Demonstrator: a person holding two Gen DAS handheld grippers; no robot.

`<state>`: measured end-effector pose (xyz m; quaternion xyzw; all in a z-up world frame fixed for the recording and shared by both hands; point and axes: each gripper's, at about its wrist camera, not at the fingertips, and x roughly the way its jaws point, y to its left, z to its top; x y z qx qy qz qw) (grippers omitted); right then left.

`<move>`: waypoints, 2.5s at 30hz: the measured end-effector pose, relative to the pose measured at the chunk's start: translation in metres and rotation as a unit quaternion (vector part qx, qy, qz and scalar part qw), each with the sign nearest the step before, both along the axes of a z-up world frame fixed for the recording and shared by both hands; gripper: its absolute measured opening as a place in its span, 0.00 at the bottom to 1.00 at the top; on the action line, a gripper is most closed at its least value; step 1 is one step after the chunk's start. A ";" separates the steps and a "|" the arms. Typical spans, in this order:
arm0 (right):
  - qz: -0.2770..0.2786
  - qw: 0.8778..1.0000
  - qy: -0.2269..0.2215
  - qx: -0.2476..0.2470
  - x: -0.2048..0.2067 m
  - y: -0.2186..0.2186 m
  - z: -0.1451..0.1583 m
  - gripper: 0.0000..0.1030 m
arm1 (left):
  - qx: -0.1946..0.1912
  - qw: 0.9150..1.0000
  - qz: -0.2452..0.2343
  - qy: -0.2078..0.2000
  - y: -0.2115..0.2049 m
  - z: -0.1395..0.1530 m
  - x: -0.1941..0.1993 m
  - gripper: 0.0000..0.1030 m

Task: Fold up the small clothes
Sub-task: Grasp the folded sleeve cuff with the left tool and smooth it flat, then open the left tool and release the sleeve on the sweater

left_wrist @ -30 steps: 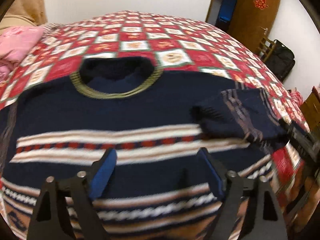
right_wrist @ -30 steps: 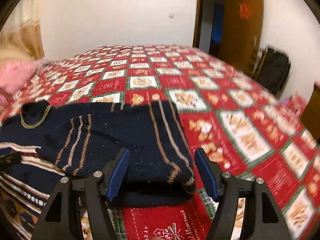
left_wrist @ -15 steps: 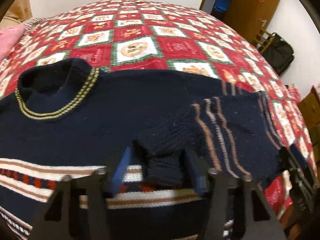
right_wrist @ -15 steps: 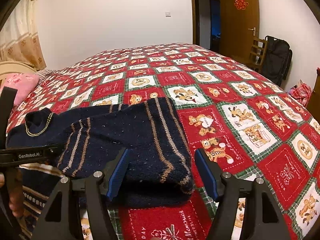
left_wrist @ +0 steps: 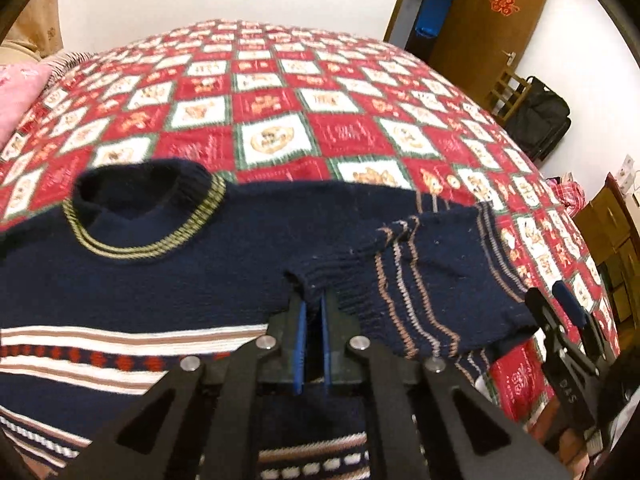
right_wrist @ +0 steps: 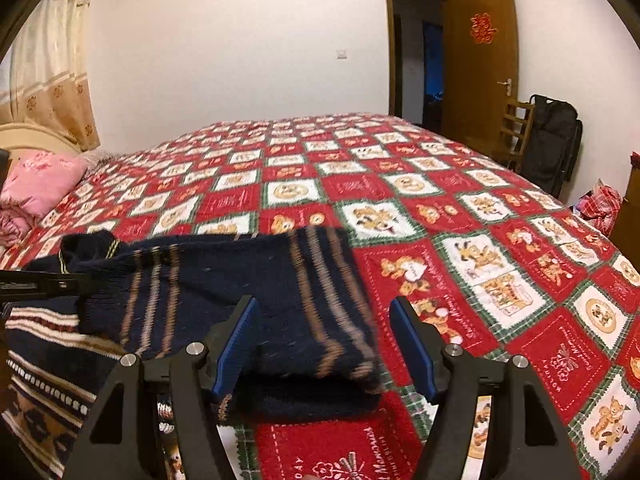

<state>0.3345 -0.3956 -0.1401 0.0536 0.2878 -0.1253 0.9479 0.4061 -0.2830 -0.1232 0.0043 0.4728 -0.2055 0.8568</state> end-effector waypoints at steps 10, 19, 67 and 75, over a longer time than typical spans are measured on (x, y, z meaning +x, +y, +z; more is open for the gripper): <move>0.003 1.000 -0.008 0.006 -0.003 0.000 0.002 0.67 | 0.014 0.999 0.029 -0.034 0.056 0.035 0.002 0.06; 0.026 1.000 -0.002 0.003 -0.002 0.011 -0.003 0.67 | 0.041 0.996 0.065 -0.041 0.112 0.036 0.006 0.06; 0.106 0.994 0.019 -0.011 -0.001 0.046 -0.013 0.68 | 0.092 0.991 0.095 -0.013 0.154 -0.023 0.011 0.16; 0.172 0.984 0.008 -0.055 -0.008 0.077 -0.012 0.68 | 0.095 0.989 0.114 -0.011 0.182 -0.026 0.019 0.16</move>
